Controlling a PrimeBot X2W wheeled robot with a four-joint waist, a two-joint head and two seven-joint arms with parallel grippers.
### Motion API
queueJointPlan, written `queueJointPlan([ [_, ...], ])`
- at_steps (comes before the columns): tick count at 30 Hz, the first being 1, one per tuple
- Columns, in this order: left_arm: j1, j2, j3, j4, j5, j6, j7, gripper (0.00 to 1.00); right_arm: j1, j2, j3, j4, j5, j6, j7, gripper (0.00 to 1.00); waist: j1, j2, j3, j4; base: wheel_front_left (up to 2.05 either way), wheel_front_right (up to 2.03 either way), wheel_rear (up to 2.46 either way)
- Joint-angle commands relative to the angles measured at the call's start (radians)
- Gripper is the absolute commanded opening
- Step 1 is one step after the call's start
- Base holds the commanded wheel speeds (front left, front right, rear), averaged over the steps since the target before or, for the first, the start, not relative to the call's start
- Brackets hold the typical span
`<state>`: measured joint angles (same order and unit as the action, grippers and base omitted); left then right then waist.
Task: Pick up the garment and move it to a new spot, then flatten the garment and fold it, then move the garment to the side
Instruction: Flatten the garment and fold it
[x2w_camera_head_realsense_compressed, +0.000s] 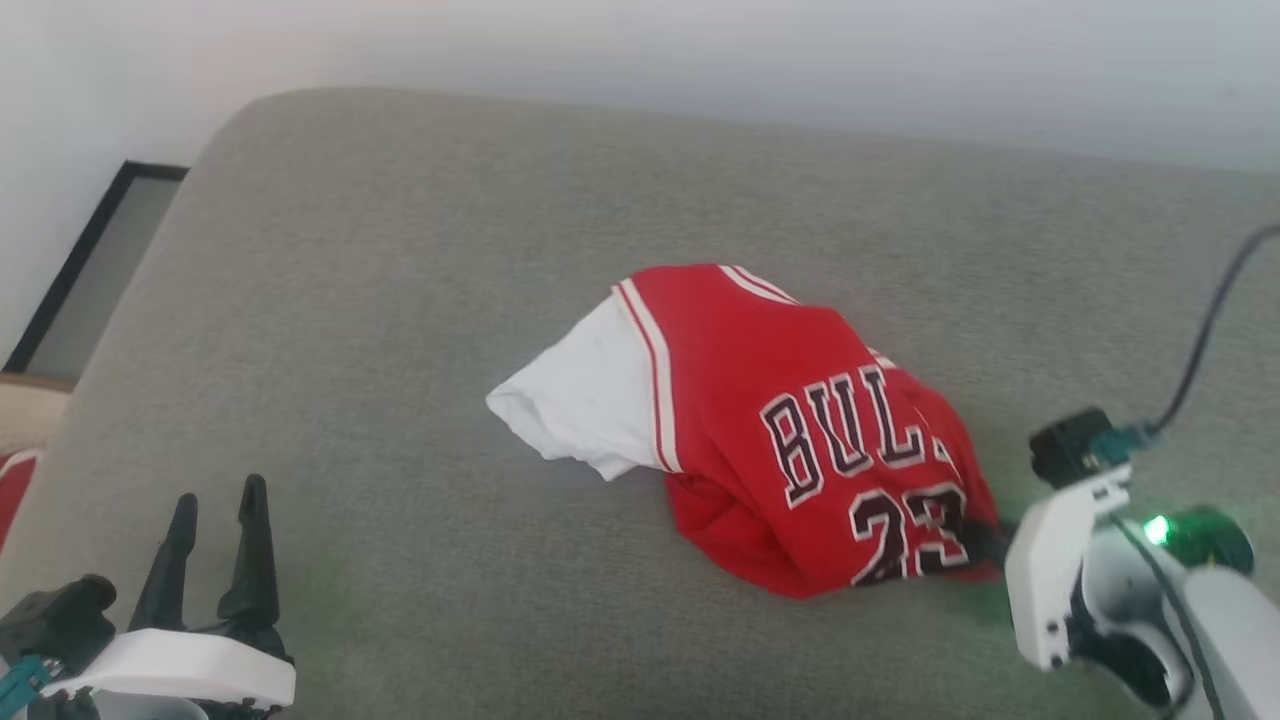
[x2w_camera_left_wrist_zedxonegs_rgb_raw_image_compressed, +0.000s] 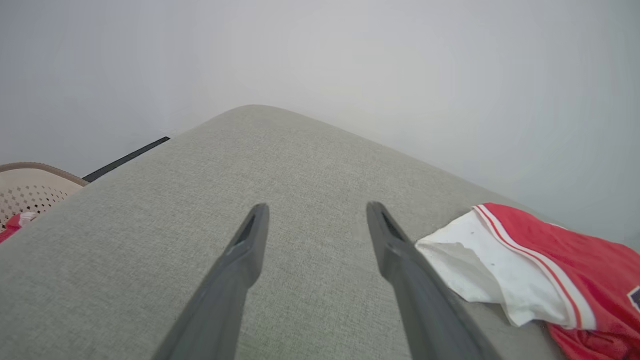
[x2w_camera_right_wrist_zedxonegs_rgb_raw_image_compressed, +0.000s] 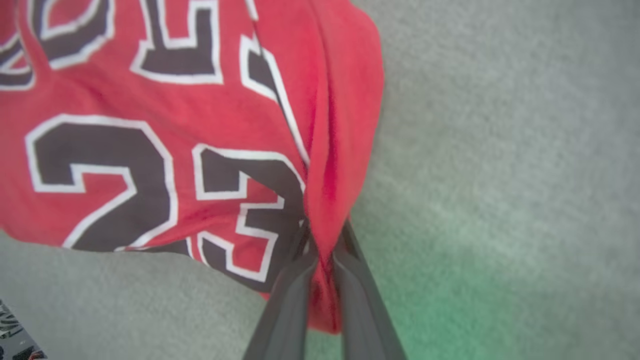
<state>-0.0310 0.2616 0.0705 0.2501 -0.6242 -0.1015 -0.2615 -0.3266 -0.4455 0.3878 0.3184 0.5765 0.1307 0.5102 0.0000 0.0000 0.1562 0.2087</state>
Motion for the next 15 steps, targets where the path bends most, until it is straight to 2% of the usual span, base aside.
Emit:
queueJointPlan([
  [1, 0.012, 0.003, 0.005, -0.006, -0.006, 0.004, -0.004, 1.0, 0.063, 0.011, -0.035, -0.031, -0.01, 0.0, 0.019, 0.0, 0.0, 0.0, -0.008, -0.025, 0.0, 0.0, 0.0],
  [8, 0.017, 0.014, 0.007, -0.011, -0.009, 0.008, 0.002, 1.0, 0.224, 0.093, -0.14, -0.098, -0.071, 0.0, 0.063, 0.0, 0.0, 0.0, -0.008, -0.061, 0.0, 0.0, 0.0],
  [9, 0.017, 0.016, 0.006, -0.01, -0.01, 0.008, 0.002, 1.0, 0.23, 0.104, -0.142, -0.101, -0.08, 0.0, 0.068, 0.14, 0.0, 0.0, -0.008, -0.066, 0.0, 0.0, 0.0],
  [10, 0.017, 0.018, 0.007, -0.008, -0.01, 0.007, 0.003, 1.0, 0.232, 0.114, -0.146, -0.103, -0.089, 0.0, 0.069, 0.76, 0.0, 0.0, -0.008, -0.07, 0.0, 0.0, 0.0],
  [11, 0.017, 0.02, 0.008, -0.007, -0.01, 0.008, 0.003, 1.0, 0.23, 0.123, -0.15, -0.108, -0.095, 0.0, 0.071, 1.0, 0.0, 0.0, -0.009, -0.074, 0.0, 0.0, 0.0],
  [15, 0.024, 0.03, 0.013, -0.005, -0.011, 0.008, 0.003, 1.0, 0.212, 0.137, -0.17, -0.145, -0.108, -0.001, 0.069, 1.0, 0.0, 0.0, -0.015, -0.092, 0.0, 0.0, 0.0],
])
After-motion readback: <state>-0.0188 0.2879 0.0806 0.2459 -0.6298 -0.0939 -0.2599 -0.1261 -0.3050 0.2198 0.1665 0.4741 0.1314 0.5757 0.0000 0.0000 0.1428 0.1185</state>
